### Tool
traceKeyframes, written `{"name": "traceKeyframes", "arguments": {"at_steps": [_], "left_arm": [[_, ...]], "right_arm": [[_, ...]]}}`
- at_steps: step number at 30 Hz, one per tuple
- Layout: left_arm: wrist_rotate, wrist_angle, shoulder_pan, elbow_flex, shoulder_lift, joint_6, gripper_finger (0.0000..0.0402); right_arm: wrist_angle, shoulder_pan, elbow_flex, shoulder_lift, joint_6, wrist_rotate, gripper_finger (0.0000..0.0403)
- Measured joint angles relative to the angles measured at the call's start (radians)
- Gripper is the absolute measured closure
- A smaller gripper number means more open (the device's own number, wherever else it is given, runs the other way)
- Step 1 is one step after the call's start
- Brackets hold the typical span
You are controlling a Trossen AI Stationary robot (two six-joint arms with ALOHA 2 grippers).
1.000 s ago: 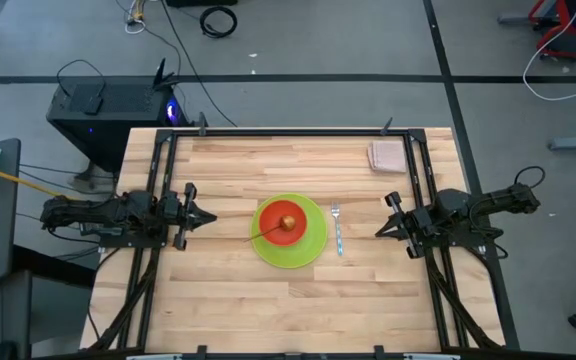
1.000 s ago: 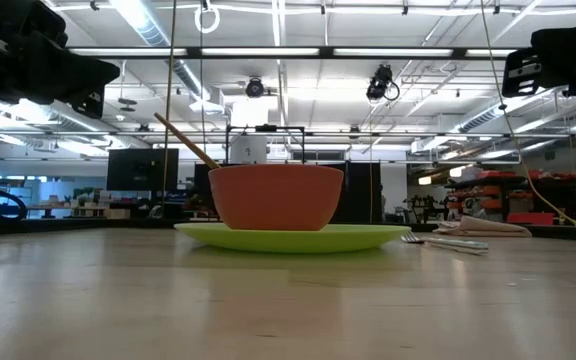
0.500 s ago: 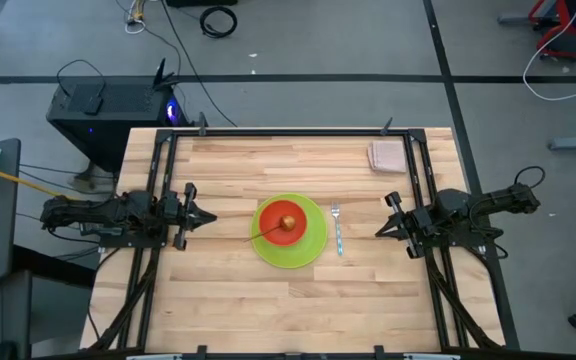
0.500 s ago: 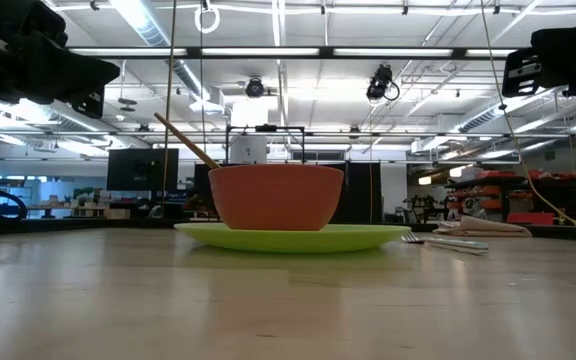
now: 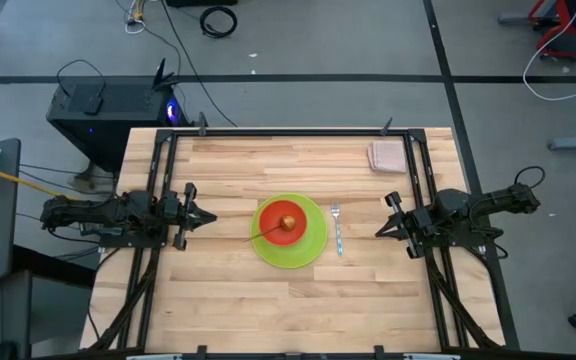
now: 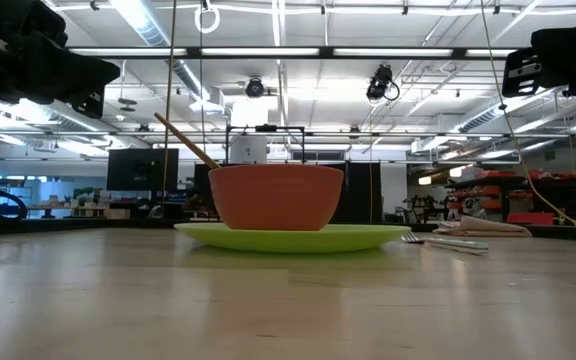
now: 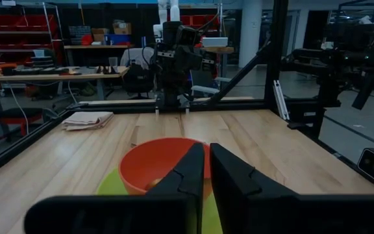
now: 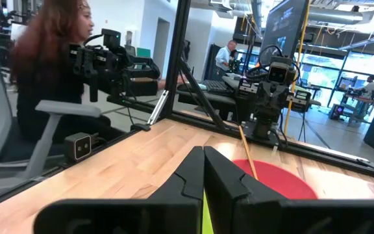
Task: Pick and place plate/cup/fork/spoon on tray
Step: Return to Home Position
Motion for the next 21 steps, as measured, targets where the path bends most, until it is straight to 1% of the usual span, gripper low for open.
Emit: {"name": "traceKeyframes", "arguments": {"at_steps": [9, 21], "left_arm": [[0.0, 0.0, 0.0, 0.0, 0.0, 0.0, 0.0378], [0.0, 0.0, 0.0, 0.0, 0.0, 0.0, 0.0366]], "right_arm": [[0.0, 0.0, 0.0, 0.0, 0.0, 0.0, 0.0389], [0.0, 0.0, 0.0, 0.0, 0.0, 0.0, 0.0389]]}}
